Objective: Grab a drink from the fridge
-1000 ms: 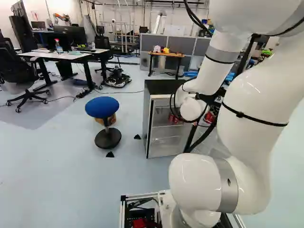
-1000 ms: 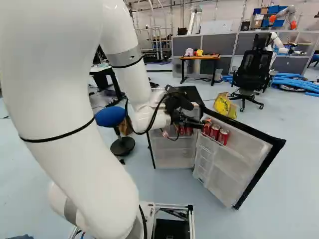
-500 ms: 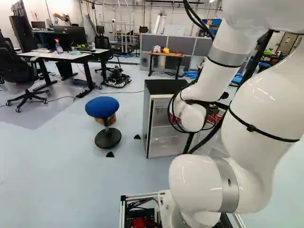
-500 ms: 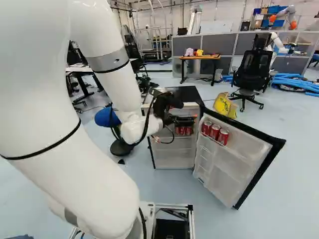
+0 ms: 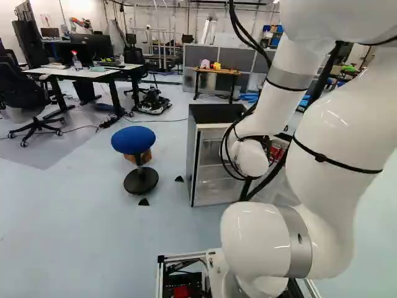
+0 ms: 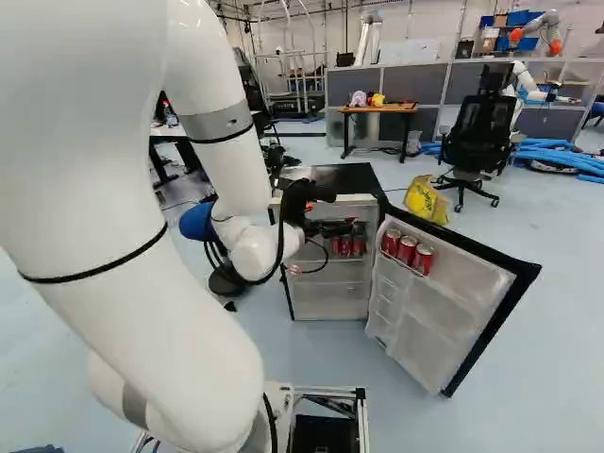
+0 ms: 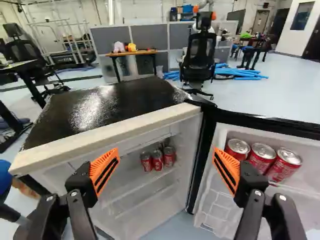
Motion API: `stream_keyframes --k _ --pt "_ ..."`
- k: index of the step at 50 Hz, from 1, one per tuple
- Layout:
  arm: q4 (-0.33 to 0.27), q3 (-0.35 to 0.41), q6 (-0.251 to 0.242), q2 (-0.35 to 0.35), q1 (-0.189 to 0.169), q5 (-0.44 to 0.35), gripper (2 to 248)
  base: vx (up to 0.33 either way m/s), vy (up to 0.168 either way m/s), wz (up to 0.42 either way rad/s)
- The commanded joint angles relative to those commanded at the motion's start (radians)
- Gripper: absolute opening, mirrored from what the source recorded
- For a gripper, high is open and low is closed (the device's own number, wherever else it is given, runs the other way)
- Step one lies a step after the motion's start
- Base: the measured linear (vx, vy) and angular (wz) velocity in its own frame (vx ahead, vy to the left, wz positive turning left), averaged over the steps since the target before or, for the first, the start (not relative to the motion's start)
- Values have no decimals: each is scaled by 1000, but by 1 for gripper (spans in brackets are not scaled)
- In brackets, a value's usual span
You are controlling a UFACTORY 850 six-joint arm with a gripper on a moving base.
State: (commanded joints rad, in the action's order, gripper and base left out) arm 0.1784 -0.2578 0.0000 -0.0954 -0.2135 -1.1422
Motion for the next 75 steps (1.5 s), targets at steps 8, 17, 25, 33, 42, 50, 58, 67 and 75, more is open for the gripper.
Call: stream_keyframes --k 8,17,25,33,42,50,58,67,75 --pt "-36 -5 0 -26 0 10 247 0 0 0" --pt "-43 -11 0 -57 0 30 247 0 0 0" --pt "-43 -18 0 -86 0 58 247 0 0 0" --pt "-43 -26 0 -115 0 87 247 0 0 0" --pt "-43 -41 0 -152 1 122 247 0 0 0" --pt "-46 -58 0 -188 2 151 247 0 0 0" --pt "-65 -78 0 -227 3 179 247 0 0 0" --pt "-95 -105 0 -272 2 207 247 0 0 0" --pt "-124 -131 0 -313 2 231 247 0 0 0"
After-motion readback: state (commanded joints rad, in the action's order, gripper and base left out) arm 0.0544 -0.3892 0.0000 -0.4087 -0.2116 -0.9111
